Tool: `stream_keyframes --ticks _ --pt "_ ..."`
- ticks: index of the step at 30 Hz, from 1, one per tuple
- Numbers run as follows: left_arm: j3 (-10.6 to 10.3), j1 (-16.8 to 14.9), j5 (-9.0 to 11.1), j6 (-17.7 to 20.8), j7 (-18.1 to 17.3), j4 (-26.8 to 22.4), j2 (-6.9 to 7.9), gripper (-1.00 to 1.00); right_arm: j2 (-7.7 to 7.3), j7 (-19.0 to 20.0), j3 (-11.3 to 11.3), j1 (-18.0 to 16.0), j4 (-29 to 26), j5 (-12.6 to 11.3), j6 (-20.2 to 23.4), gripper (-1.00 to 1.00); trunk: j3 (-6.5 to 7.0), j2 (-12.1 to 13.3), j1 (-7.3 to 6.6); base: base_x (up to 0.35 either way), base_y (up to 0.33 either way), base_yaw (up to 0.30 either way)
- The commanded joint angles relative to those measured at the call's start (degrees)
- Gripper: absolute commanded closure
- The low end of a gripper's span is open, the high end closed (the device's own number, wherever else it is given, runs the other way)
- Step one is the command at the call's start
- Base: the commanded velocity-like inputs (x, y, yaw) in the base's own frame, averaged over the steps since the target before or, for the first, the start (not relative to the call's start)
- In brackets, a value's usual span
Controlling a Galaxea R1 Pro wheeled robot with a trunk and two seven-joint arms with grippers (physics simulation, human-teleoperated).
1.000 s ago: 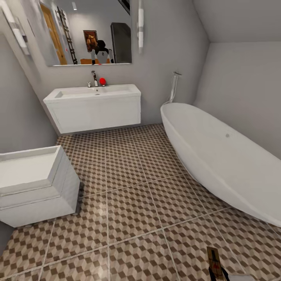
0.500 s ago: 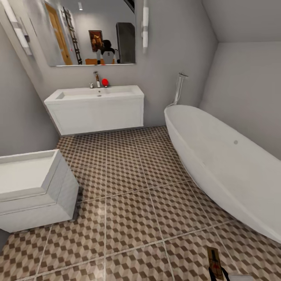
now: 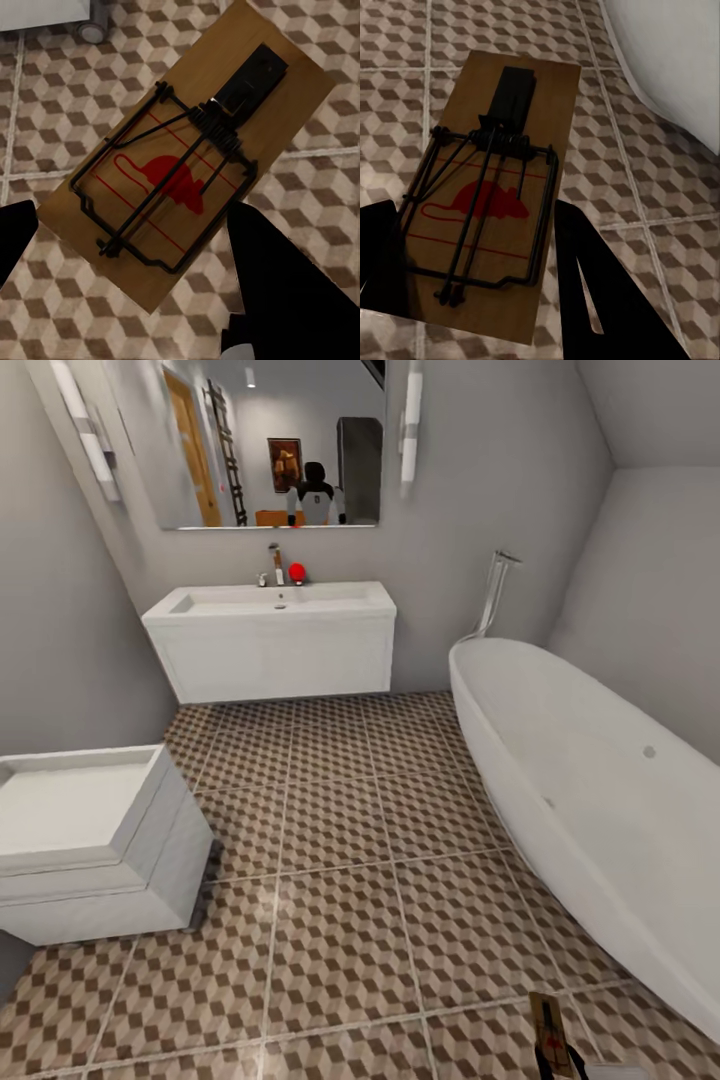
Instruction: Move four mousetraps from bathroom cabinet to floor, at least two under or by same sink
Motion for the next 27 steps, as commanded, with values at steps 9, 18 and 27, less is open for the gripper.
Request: stream_keyframes --ticks 9,18,27 --pt "0.2 0.0 0.0 -0.2 -0.1 0.0 0.0 1.0 0.0 0.6 0.0 0.0 0.0 -0.6 -0.2 1.0 -0.04 0.0 0.02 0.218 -0.102 0.049" --pt "0.3 0.0 0.0 -0.2 -0.1 0.0 0.01 1.0 0.0 0.6 0.0 0.0 0.0 -0.6 -0.2 1.0 -0.04 0.0 0.02 0.218 -0.013 0.255" --pt "0.3 0.0 0.0 -0.2 -0.1 0.0 0.02 1.0 -0.03 0.6 0.0 0.0 0.0 -0.6 -0.2 1.0 -0.04 0.0 0.02 0.218 0.0 0.049"
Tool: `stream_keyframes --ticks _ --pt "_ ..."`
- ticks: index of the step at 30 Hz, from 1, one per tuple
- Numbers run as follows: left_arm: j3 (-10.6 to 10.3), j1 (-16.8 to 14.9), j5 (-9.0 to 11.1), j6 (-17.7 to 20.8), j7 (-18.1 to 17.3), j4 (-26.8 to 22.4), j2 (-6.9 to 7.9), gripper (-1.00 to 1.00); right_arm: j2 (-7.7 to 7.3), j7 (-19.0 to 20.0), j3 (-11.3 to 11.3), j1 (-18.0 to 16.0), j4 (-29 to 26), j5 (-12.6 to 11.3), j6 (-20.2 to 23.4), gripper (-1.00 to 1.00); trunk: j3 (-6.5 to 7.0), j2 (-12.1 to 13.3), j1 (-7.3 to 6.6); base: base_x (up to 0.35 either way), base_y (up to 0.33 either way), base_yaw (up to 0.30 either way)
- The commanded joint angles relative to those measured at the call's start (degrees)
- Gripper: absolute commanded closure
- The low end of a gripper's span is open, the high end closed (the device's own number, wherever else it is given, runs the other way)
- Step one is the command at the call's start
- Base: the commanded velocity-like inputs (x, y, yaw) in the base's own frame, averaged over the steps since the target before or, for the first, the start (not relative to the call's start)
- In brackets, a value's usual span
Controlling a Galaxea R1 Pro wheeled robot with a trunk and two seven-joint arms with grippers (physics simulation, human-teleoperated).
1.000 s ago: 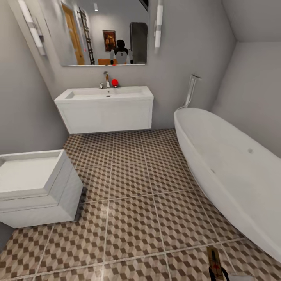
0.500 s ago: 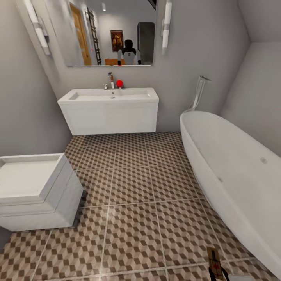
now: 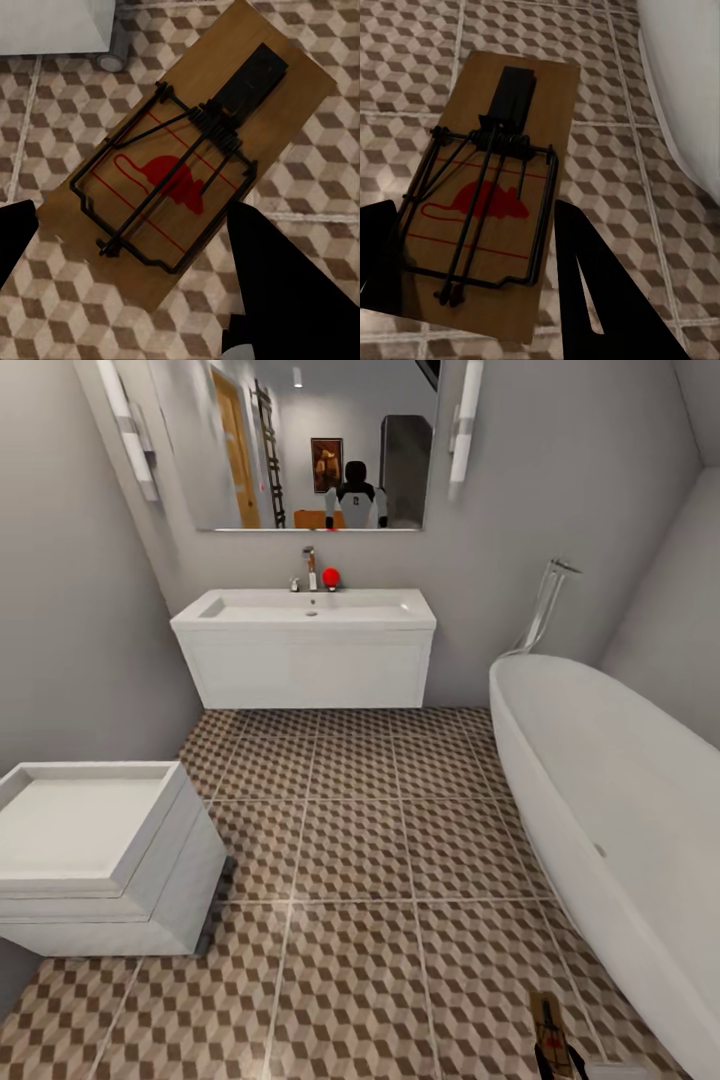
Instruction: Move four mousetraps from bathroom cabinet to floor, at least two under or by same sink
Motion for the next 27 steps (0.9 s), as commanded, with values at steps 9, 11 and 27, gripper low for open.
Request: stream_keyframes --ticks 9,11,27 --pt "0.2 0.0 0.0 -0.1 -0.1 0.0 -0.04 1.0 0.01 0.6 0.0 0.0 0.0 -0.6 -0.2 1.0 -0.04 0.0 0.02 0.232 0.0 0.001" --pt "0.2 0.0 0.0 -0.2 -0.1 0.0 -0.02 1.0 0.02 0.6 0.0 0.0 0.0 -0.6 -0.2 1.0 -0.04 0.0 0.02 0.248 0.0 0.0" --pt "0.2 0.0 0.0 -0.2 -0.1 0.0 -0.02 1.0 0.01 0.6 0.0 0.0 0.0 -0.6 -0.2 1.0 -0.04 0.0 0.02 0.289 0.0 0.0"
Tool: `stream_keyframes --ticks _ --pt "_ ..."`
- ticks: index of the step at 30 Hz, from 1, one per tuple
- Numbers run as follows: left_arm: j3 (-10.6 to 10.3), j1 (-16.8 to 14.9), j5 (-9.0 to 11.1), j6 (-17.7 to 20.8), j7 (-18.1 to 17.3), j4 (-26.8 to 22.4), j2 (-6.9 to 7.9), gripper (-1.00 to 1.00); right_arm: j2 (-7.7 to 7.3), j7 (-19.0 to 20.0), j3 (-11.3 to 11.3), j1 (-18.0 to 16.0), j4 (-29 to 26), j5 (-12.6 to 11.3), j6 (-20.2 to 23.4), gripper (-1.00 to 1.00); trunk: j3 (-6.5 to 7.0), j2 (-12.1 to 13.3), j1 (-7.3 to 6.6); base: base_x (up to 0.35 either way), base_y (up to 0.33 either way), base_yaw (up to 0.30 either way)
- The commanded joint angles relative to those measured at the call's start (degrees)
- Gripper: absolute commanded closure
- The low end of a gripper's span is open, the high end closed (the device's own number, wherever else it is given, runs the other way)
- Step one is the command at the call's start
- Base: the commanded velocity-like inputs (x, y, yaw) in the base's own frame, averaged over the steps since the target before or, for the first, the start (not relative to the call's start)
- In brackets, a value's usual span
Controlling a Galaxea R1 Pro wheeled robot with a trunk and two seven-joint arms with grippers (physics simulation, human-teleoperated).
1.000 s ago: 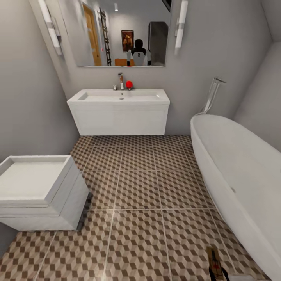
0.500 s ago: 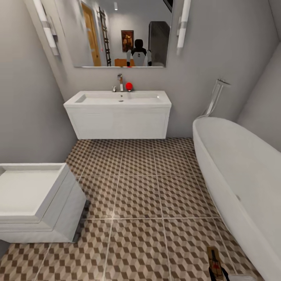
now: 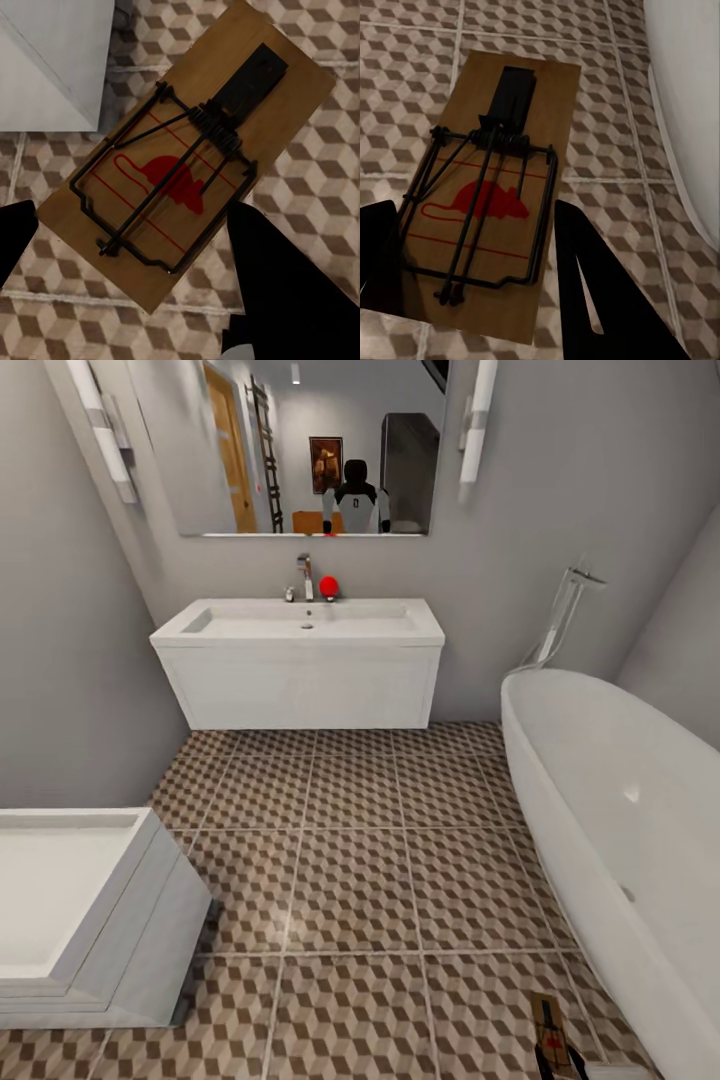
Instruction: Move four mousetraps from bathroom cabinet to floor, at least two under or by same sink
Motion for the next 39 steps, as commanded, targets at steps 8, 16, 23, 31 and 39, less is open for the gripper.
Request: stream_keyframes --ticks 8,16,23,31,39 --pt "0.2 0.0 0.0 -0.2 -0.1 0.0 0.0 1.0 -0.02 0.6 0.0 0.0 0.0 -0.6 -0.2 1.0 -0.04 0.0 0.03 0.303 0.0 0.0" --pt "0.2 0.0 0.0 -0.2 -0.1 0.0 0.0 1.0 0.0 0.6 0.0 0.0 0.0 -0.6 -0.2 1.0 -0.04 0.0 0.03 0.303 0.0 0.0" --pt "0.2 0.0 0.0 -0.2 -0.1 0.0 0.0 1.0 0.01 0.6 0.0 0.0 0.0 -0.6 -0.2 1.0 -0.04 0.0 0.03 0.303 0.0 0.0" --pt "0.2 0.0 0.0 -0.1 -0.1 0.0 0.0 1.0 0.02 0.6 0.0 0.0 0.0 -0.6 -0.2 1.0 -0.04 0.0 0.03 0.303 0.0 0.0" --pt "0.2 0.0 0.0 -0.1 -0.1 0.0 -0.01 1.0 0.01 0.6 0.0 0.0 0.0 -0.6 -0.2 1.0 -0.04 0.0 0.03 0.304 -0.034 0.0"
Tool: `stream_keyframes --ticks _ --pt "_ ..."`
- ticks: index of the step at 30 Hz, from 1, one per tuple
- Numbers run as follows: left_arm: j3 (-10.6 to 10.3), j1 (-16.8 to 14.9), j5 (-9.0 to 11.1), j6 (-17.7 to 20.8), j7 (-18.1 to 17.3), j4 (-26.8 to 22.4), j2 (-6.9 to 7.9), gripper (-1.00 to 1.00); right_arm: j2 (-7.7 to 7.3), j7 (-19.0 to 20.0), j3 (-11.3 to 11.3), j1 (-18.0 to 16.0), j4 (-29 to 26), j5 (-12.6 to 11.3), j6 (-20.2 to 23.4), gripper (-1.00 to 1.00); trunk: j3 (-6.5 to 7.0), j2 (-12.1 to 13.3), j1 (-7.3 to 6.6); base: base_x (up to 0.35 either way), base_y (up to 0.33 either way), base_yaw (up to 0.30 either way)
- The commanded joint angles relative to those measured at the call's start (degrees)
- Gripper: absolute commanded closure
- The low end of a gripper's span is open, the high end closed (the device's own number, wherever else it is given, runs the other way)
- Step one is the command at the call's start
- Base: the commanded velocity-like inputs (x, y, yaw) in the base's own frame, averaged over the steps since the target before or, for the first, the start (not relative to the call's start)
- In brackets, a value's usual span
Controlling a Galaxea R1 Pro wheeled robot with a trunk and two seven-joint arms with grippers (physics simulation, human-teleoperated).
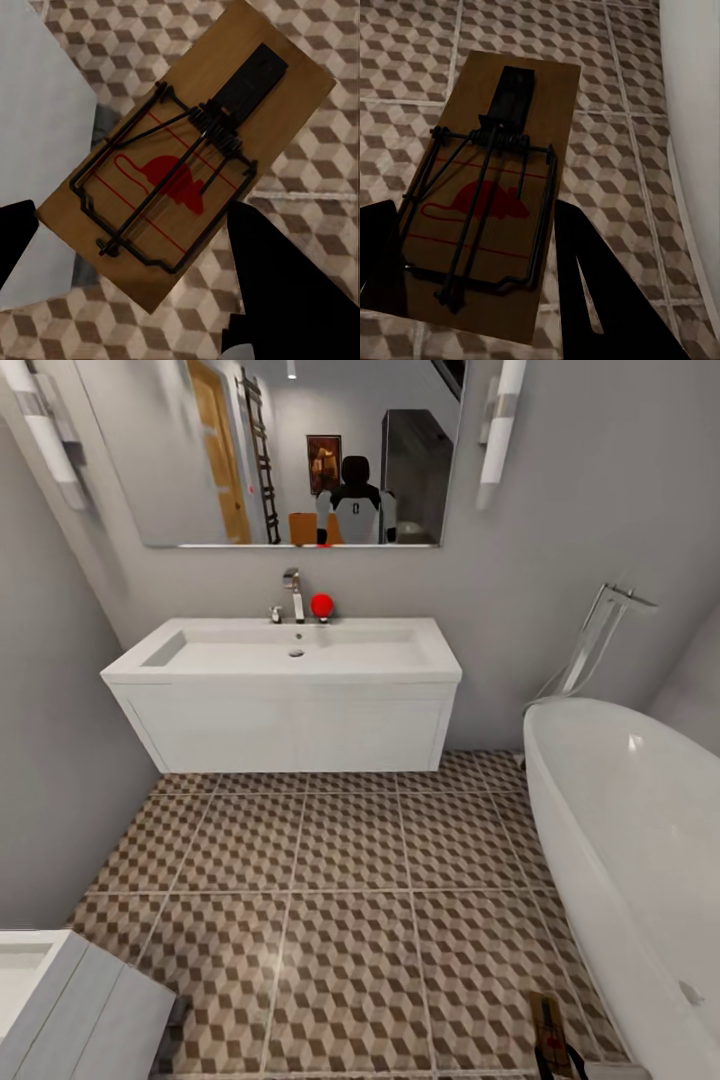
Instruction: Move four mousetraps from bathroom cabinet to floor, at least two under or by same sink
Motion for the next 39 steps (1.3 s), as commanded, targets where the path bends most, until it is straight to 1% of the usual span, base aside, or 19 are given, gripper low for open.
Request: stream_keyframes --ticks 1,11,18,39 --pt "0.2 0.0 0.0 -0.2 -0.1 0.0 -0.02 1.0 0.0 0.6 0.0 0.0 0.0 -0.6 -0.2 1.0 -0.04 0.0 0.03 0.304 -0.118 0.0" --pt "0.2 0.0 0.0 -0.2 -0.1 0.0 0.0 1.0 0.01 0.6 0.0 0.0 0.0 -0.6 -0.2 1.0 -0.04 0.0 0.03 0.304 -0.153 0.009" --pt "0.2 0.0 0.0 -0.2 -0.1 0.0 0.0 1.0 0.01 0.6 0.0 0.0 0.0 -0.6 -0.2 1.0 -0.04 0.0 0.03 0.26 -0.113 0.171" --pt "0.2 0.0 0.0 -0.3 -0.1 0.0 0.0 1.0 0.01 0.6 0.0 0.0 0.0 -0.6 -0.2 1.0 -0.04 0.0 0.03 0.034 0.005 0.013"
